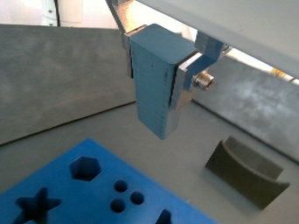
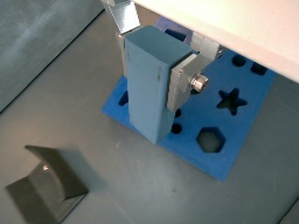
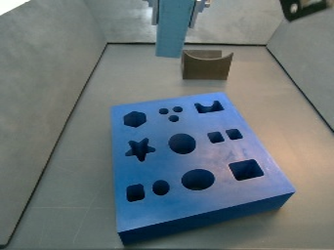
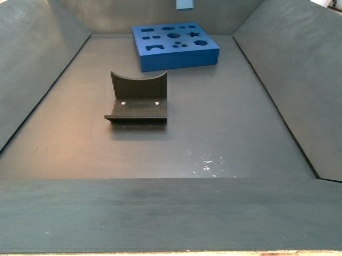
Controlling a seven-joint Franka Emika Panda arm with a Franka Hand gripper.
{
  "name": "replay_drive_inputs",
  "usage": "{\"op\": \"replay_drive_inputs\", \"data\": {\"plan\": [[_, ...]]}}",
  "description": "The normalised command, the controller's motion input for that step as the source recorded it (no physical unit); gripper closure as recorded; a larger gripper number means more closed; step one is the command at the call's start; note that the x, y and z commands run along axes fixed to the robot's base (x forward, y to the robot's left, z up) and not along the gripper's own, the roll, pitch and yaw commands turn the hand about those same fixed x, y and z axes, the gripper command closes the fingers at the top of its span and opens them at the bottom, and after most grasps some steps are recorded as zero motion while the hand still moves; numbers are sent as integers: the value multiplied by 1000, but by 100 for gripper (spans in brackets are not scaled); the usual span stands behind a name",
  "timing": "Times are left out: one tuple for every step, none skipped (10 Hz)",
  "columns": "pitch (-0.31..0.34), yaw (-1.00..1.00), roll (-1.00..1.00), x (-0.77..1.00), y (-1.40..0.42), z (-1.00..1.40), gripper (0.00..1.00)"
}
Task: Pick up the rectangle object. Move up. Place the rectangle object on the fixture. Regrasp the rectangle object. Move to above the board. Insert the rectangle object.
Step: Move to above the board.
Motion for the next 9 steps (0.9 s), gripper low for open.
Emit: {"op": "replay_drive_inputs", "data": {"plan": [[-117, -92, -1000, -50, 33, 6, 100], [-115, -84, -1000, -53, 43, 7, 100], [-118, -81, -1000, -54, 42, 9, 100], [-121, -80, -1000, -55, 42, 11, 100], [-124, -72, -1000, -53, 42, 7, 100], [-127, -68, -1000, -50, 38, 8, 100], [-130, -49, -1000, -51, 39, 10, 100], [-131, -31, -929, -49, 39, 12, 100], [-97, -12, -582, -50, 36, 5, 100]]}}
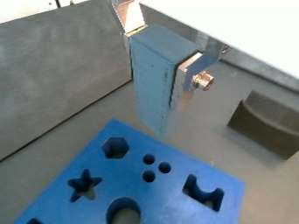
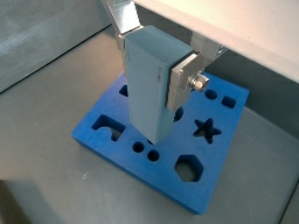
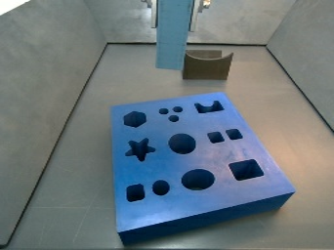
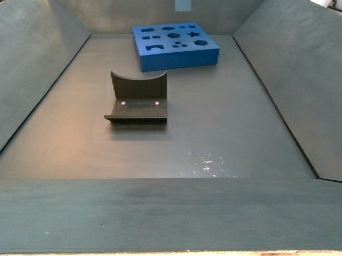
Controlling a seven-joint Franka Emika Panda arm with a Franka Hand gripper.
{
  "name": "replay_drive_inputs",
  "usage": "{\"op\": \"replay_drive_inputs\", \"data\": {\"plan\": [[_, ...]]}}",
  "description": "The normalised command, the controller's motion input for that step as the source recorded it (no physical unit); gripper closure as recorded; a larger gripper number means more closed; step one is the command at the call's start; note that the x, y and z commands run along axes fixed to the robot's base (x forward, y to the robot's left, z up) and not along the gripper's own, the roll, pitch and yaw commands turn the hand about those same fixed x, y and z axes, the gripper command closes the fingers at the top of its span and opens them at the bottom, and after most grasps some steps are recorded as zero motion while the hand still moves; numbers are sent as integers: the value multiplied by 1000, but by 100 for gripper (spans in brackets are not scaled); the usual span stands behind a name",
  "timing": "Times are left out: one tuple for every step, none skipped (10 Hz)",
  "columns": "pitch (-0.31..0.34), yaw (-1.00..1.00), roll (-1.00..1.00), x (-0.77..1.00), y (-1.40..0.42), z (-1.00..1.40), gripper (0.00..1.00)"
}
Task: Pick up the rectangle object. Move up. Place the rectangle object on the fixture. Regrasp the rectangle object. Move to above the board. Insert the rectangle object.
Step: Move to above the board, then insert the rectangle object.
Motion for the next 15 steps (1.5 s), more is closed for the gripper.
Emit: {"op": "replay_drive_inputs", "data": {"plan": [[-88, -8, -445, -47, 33, 6, 100], [0, 0, 0, 0, -17, 0, 100], [383, -109, 94, 631, -360, -109, 100], [457, 0, 246, 777, -491, -283, 100], [469, 0, 189, 780, -489, -320, 100], [520, 0, 77, 794, -440, -366, 100], [563, 0, 69, 731, -474, -414, 100], [546, 0, 146, 760, -460, -446, 100], [534, 0, 226, 763, -466, -414, 100], [531, 0, 311, 777, -431, -340, 100], [0, 0, 69, 0, -23, 0, 100], [0, 0, -9, 0, 0, 0, 100], [0, 0, -9, 0, 0, 0, 100], [0, 29, 0, 111, 9, 0, 100], [500, 357, 134, 831, 0, -246, 100]]}}
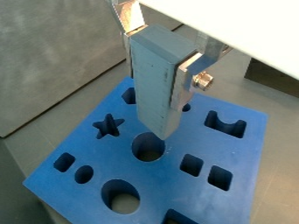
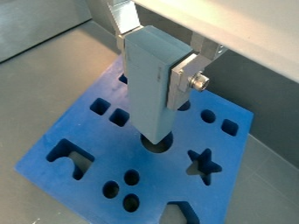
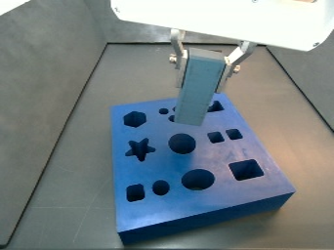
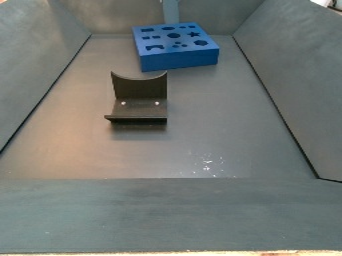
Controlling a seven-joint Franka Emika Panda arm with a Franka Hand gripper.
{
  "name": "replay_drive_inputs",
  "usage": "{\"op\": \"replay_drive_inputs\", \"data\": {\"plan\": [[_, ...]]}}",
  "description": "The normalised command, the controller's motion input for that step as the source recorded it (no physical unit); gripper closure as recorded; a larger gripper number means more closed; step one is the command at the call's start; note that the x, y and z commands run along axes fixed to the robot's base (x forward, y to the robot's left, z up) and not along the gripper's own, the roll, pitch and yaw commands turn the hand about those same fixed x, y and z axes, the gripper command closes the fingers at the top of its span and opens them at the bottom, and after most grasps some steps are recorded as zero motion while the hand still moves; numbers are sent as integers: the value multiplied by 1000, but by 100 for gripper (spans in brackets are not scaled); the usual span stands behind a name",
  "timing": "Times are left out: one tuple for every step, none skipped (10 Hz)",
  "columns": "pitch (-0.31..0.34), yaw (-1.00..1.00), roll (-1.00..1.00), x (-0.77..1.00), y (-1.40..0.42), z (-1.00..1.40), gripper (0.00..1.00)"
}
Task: Pick up the rectangle object. Move up. Place the rectangle object on the fixture. Regrasp the rectangle object. Move to above the board. Insert the rectangle object.
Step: Insert the rectangle object.
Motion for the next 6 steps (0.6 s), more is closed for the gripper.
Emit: {"op": "replay_drive_inputs", "data": {"plan": [[523, 331, 74, 851, 0, -289, 100], [6, 0, 0, 20, 0, 0, 100], [394, 177, 9, 497, -34, 0, 100], [520, 246, 0, 311, -71, 534, 100], [231, 294, -109, 0, 0, 1000, 100], [149, 151, 23, 29, -31, 1000, 100]]}}
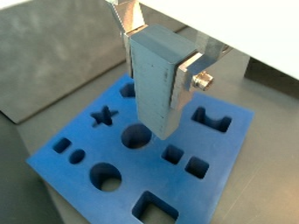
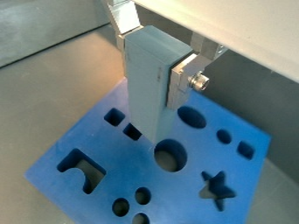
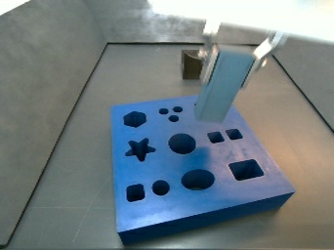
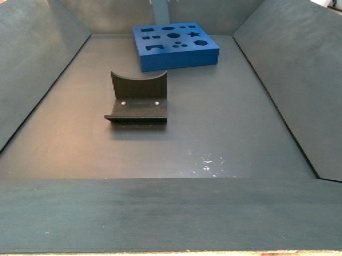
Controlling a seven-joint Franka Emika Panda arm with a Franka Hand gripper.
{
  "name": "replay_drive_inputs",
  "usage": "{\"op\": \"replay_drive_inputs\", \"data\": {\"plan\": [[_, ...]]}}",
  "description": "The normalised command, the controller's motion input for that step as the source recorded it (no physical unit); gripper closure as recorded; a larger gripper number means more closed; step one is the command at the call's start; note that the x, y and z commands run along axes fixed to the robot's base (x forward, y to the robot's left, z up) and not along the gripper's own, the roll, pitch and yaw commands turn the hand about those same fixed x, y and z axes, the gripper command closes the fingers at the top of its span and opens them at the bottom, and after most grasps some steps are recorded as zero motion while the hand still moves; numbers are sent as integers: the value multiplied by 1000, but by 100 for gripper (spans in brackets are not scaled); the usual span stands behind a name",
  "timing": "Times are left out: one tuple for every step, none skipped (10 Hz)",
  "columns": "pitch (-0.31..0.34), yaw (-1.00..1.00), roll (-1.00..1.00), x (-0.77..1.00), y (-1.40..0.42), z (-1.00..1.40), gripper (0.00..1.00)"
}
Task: Pick up the rectangle object. Move up. Place the rectangle object on the fixture. Regrasp the rectangle object. Move to above the board. Insert the rectangle object.
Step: Insert the rectangle object.
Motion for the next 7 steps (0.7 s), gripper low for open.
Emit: {"op": "replay_drive_inputs", "data": {"plan": [[277, 120, 174, 271, -166, 734, 100], [394, 103, 671, 494, -417, 523, 100], [486, 134, 471, 500, -477, 23, 100], [677, 169, 11, 500, -486, -386, 100], [666, 306, -231, 626, -237, -483, 100], [0, 0, -109, 0, 0, 0, 100], [11, 0, 0, 54, 0, 0, 100]]}}
